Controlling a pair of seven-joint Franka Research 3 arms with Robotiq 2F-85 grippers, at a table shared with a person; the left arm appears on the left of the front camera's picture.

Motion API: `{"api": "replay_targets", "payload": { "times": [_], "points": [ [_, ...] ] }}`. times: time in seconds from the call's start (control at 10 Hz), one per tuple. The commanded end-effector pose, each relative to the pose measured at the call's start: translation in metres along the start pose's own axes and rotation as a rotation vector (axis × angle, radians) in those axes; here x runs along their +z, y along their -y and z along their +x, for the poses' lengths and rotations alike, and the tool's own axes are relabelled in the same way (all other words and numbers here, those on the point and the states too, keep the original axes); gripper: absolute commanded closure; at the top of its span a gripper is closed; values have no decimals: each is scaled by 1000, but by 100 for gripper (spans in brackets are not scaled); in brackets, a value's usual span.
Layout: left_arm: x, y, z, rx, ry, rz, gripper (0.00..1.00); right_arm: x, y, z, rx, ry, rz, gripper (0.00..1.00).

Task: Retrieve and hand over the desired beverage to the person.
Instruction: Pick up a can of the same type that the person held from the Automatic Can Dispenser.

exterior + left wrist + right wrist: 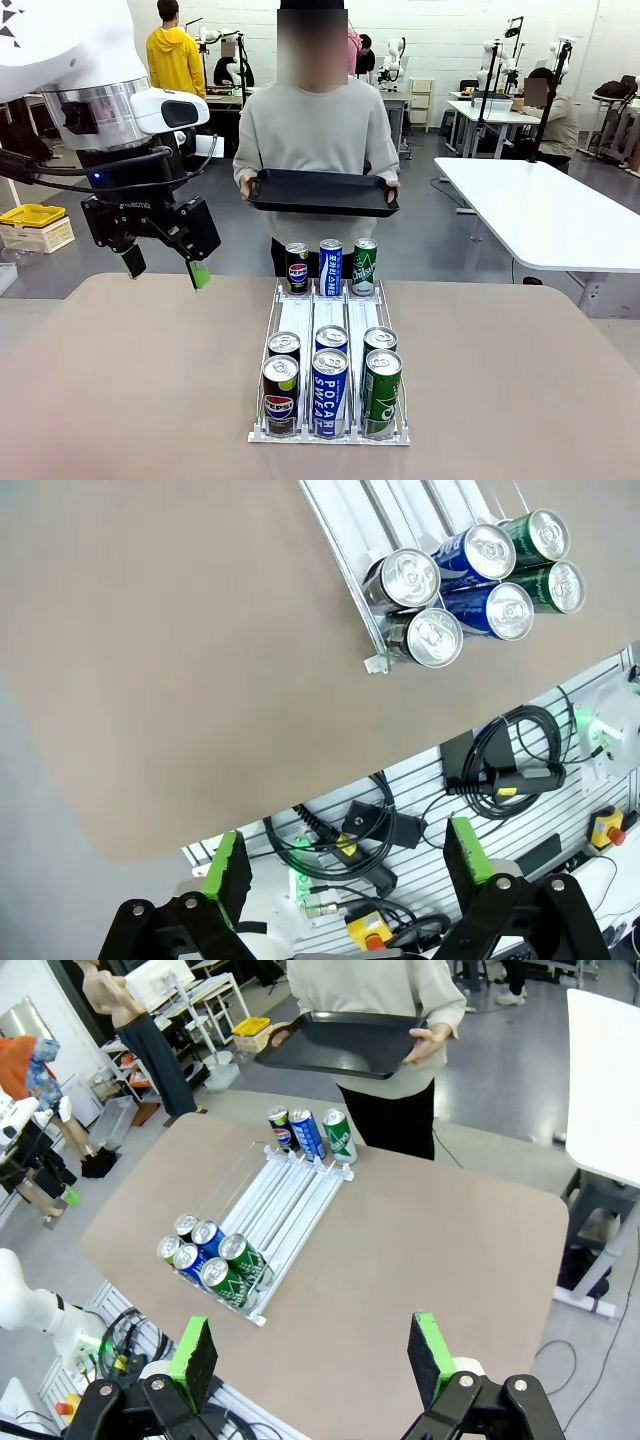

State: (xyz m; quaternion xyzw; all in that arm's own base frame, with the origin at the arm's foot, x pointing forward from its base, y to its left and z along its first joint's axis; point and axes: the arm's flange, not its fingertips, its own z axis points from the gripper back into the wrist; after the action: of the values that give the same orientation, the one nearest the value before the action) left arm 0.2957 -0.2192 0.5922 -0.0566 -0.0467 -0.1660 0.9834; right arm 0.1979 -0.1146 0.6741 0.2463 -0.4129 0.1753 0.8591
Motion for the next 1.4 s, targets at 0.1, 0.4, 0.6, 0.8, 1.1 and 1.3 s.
{"api": "replay_targets", "payload": {
  "times": [0.1, 0.4, 0.6, 0.8, 1.1, 1.3],
  "points": [
    [0, 0, 0, 0, 0, 0, 0, -1, -1, 0, 2, 2, 14, 0],
    [-40, 58, -15, 99, -47, 62, 0, -1, -1, 0, 2, 2, 14, 0],
    [-65, 76, -22, 194, -40, 150, 0, -1, -1, 0, 2, 2, 14, 0],
    [-93, 87, -28, 311, -25, 135, 0, -1, -1, 0, 2, 2, 14, 0],
    [-136, 103, -14, 448, -11, 129, 0, -1, -1, 0, 2, 2, 14, 0],
    [-157, 101, 7, 408, -36, 91, 0, -1, -1, 0, 2, 2, 14, 0]
  ]
}}
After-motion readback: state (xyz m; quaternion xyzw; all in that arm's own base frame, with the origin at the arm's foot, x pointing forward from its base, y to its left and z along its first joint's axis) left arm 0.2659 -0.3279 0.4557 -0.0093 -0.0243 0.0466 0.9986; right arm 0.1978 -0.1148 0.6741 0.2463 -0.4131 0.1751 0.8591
